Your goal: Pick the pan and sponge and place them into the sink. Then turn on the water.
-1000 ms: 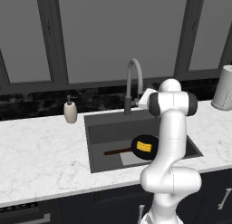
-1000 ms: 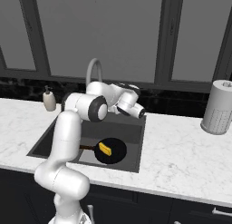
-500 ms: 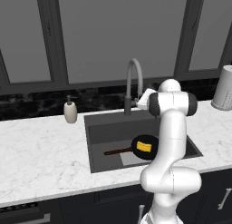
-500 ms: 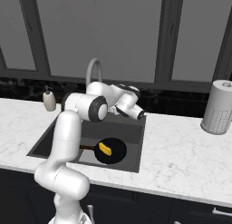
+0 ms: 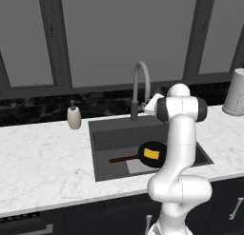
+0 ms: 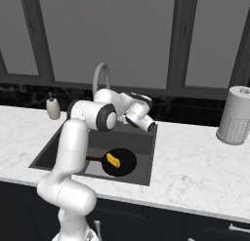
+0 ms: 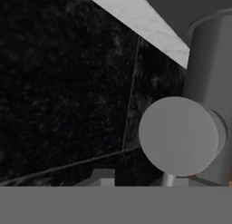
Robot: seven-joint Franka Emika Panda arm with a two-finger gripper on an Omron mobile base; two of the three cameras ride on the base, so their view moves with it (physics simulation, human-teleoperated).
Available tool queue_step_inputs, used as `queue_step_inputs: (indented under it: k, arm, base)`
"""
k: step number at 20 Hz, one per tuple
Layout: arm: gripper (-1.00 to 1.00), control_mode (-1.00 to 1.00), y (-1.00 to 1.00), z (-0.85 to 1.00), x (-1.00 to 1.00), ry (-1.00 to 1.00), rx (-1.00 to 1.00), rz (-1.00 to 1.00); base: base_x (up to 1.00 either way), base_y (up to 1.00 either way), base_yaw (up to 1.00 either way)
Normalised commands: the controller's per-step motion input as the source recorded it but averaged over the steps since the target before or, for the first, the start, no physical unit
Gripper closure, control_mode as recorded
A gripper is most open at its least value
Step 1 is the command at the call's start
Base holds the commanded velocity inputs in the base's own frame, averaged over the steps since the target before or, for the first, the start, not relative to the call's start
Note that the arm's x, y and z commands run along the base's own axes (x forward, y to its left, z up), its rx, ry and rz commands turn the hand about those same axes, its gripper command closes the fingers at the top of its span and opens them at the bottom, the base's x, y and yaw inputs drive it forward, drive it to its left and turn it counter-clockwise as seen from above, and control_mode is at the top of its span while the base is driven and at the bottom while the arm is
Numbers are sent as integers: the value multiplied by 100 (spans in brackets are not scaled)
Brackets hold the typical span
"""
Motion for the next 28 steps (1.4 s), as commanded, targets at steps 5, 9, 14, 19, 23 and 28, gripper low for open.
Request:
queue_step_inputs:
  k: [5, 9, 14, 19, 23, 28]
  arm:
    - [100, -100, -64, 37, 49, 9, 12, -15]
    - [100, -100, -76, 38, 64, 18, 10, -31]
    - [100, -100, -98, 47, 57, 22, 17, -26]
    - [100, -100, -100, 56, 64, 27, 21, -22]
    - [100, -100, -98, 68, 68, 32, 20, -21]
    - [100, -100, -74, 91, 12, 14, 20, -14]
  base:
    - [0, 0, 0]
    - [0, 0, 0]
    - [0, 0, 0]
    - [0, 0, 0]
    - [0, 0, 0]
    - [0, 0, 0]
